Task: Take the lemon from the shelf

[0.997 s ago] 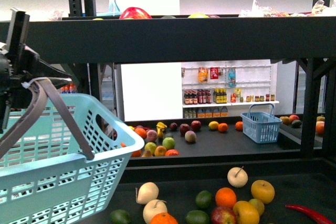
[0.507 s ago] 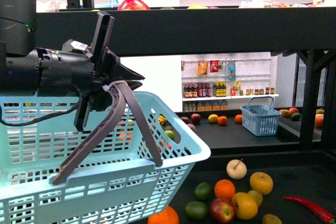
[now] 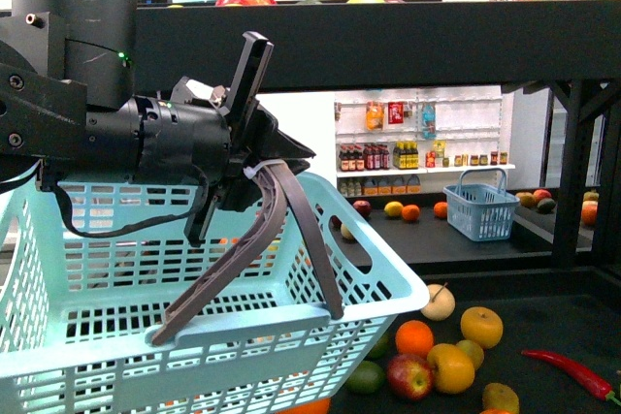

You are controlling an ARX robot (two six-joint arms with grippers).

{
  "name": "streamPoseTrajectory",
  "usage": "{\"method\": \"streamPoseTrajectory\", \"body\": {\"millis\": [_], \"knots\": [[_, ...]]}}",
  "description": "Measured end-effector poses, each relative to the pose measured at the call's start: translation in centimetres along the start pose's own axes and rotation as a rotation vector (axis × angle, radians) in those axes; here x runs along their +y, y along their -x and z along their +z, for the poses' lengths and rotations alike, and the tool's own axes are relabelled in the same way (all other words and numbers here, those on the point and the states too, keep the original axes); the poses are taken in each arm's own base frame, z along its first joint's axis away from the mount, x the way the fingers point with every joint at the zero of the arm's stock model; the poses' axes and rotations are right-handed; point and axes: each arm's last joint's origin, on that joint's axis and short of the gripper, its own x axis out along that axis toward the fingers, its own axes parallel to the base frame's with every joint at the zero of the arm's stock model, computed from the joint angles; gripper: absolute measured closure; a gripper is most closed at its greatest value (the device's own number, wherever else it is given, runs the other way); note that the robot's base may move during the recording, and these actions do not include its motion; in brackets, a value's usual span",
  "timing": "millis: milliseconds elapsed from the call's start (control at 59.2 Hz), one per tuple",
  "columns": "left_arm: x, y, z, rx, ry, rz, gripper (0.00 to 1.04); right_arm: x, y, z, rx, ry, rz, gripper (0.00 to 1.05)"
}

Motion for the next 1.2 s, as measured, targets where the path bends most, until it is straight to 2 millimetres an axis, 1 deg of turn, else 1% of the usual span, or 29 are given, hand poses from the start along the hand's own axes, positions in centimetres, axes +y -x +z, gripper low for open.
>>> {"method": "streamPoseTrajectory", "body": {"millis": [51,135,203,287,338,456,507,524,541,558,609,642,659,693,761,828,879,913,1014,1099,1200], "knots": [[0.0,0.0,0.0,-0.002,-0.003,0.001,0.95,0.0,-0.6,-0.2,0.108,-0.009,-0.061,0.07],[-0.1,0.0,0.1,-0.006,-0.014,-0.001,0.95,0.2,-2.1,-0.3,0.21,-0.032,-0.052,0.07],[-0.1,0.0,0.1,-0.008,-0.02,0.0,0.95,0.3,-3.2,0.0,0.255,-0.052,-0.022,0.07],[-0.1,0.0,0.1,-0.008,-0.019,0.001,0.95,0.4,-5.5,0.7,0.312,-0.064,0.011,0.07],[-0.1,0.0,0.1,-0.008,-0.02,0.0,0.95,0.4,-7.2,0.9,0.349,-0.072,0.025,0.07],[-0.1,0.0,0.1,-0.008,-0.02,0.001,0.95,0.5,-11.0,0.8,0.442,-0.086,0.054,0.07],[-0.1,0.0,0.1,-0.006,-0.021,-0.002,0.95,0.6,-13.4,0.0,0.524,-0.09,0.063,0.07],[-0.2,0.0,0.2,-0.007,-0.025,-0.003,0.95,1.3,-19.9,-1.2,0.588,-0.083,0.153,0.07],[-0.2,0.0,0.2,-0.007,-0.025,-0.003,0.95,1.4,-20.0,-1.3,0.59,-0.083,0.154,0.07],[0.1,-0.1,0.2,-0.011,-0.022,0.007,0.95,1.8,-22.9,-1.7,0.602,-0.054,0.213,0.07],[0.1,-0.1,0.2,-0.01,-0.018,0.006,0.95,2.1,-25.0,-1.9,0.596,-0.036,0.236,0.07],[0.1,-0.1,0.2,-0.004,-0.019,0.001,0.95,2.4,-26.8,-2.5,0.603,-0.024,0.262,0.07],[0.0,-0.1,0.2,-0.004,-0.021,0.001,0.95,2.5,-27.1,-2.7,0.607,-0.019,0.269,0.07],[0.1,-0.2,0.1,-0.004,-0.024,0.002,0.95,3.0,-28.1,-3.8,0.628,-0.007,0.306,0.07],[0.2,-0.2,0.1,-0.006,-0.02,0.006,0.95,3.6,-29.1,-5.3,0.66,0.016,0.34,0.07],[0.2,-0.2,0.1,-0.005,-0.021,0.005,0.95,4.1,-30.2,-6.4,0.678,0.035,0.37,0.07],[0.2,-0.2,0.1,-0.003,-0.021,0.004,0.95,4.5,-30.9,-6.9,0.684,0.042,0.384,0.07],[0.2,-0.2,0.1,-0.002,-0.02,0.003,0.95,4.9,-31.8,-7.4,0.686,0.049,0.401,0.07],[0.2,-0.2,0.1,-0.006,-0.021,0.005,0.95,6.0,-33.5,-8.1,0.682,0.059,0.443,0.07],[0.2,-0.2,0.1,-0.005,-0.021,0.005,0.95,7.0,-34.6,-8.7,0.681,0.082,0.479,0.07],[0.2,-0.2,0.1,-0.005,-0.021,0.005,0.95,8.3,-35.3,-9.6,0.685,0.116,0.52,0.07]]}}
